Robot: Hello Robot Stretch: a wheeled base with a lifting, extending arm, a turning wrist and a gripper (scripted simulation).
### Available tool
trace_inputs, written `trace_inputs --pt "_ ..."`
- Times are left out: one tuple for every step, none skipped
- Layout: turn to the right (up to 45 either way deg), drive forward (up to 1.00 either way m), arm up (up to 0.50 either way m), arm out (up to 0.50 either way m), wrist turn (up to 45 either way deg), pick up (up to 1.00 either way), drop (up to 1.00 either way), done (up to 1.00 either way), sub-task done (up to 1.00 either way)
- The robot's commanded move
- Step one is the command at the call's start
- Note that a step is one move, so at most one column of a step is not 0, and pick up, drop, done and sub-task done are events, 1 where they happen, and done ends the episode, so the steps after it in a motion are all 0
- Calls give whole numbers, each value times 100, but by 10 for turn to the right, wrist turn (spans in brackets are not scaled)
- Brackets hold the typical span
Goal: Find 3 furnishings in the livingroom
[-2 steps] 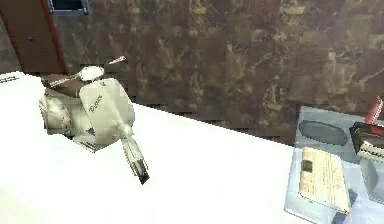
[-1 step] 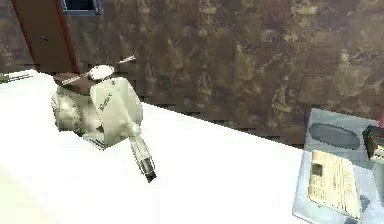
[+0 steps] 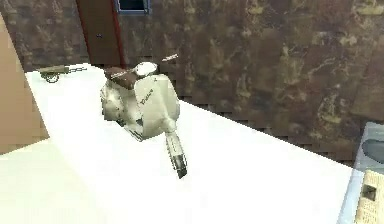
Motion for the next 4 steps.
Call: trace_inputs --pt "0 20 0 0 0 0 0 0 0" --pt "60 0 0 0 0 0 0 0 0" --pt "0 40 0 0 0 0 0 0 0" --pt "390 0 0 0 0 0 0 0 0"
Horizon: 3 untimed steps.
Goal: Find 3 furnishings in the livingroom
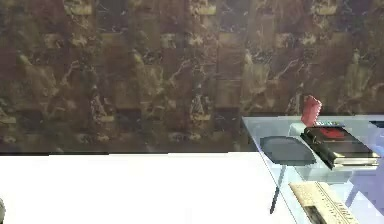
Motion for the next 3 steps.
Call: trace_inputs --pt "0 100 0 0 0 0 0 0 0" --pt "0 15 0 0 0 0 0 0 0" --pt "450 0 0 0 0 0 0 0 0"
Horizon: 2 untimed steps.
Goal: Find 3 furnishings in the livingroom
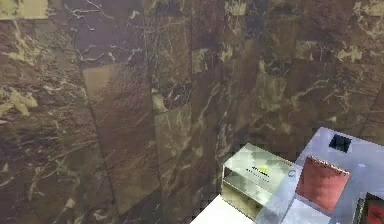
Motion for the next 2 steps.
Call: trace_inputs --pt "240 0 0 0 0 0 0 0 0" --pt "0 0 0 0 0 0 0 100 0"
